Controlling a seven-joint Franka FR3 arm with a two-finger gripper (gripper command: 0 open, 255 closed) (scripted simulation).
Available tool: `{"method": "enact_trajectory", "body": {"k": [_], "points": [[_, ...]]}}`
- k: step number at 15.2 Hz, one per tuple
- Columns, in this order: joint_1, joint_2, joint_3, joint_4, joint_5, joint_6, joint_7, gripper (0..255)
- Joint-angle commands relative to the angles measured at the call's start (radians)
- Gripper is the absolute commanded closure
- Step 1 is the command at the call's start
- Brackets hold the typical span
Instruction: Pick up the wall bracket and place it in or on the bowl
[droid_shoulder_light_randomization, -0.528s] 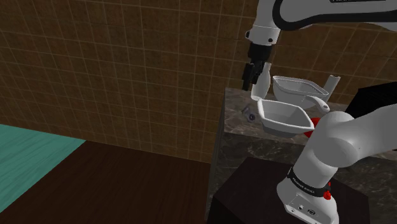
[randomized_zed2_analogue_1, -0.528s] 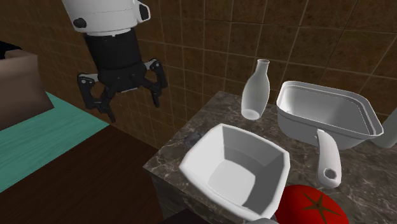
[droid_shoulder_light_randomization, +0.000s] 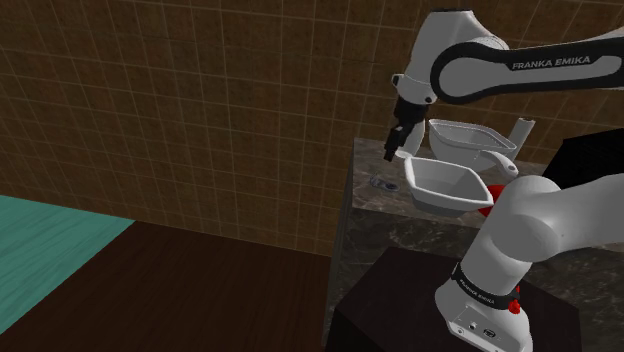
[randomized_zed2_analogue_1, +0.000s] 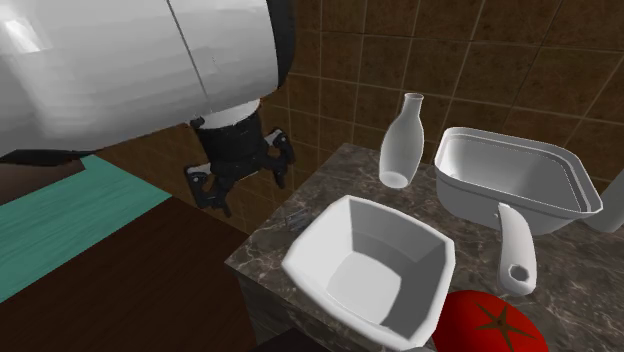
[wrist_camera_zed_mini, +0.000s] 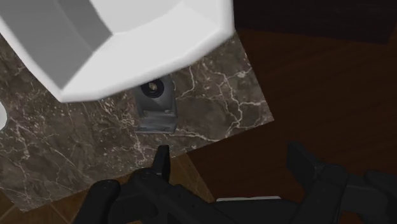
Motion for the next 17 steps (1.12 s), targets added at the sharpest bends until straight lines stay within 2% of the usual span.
{"method": "enact_trajectory", "body": {"k": [1,4,7,15,17], "points": [[-0.024,-0.02,-0.014,-0.073,-0.052,0.101,-0.02,0],[-0.075,-0.028,-0.042,-0.175,-0.139,0.268,-0.047,0],[-0.148,0.004,-0.073,-0.257,-0.24,0.462,-0.067,0],[-0.212,0.15,-0.082,-0.287,-0.309,0.655,-0.043,0],[-0.217,0.162,-0.082,-0.288,-0.314,0.668,-0.04,0]]}}
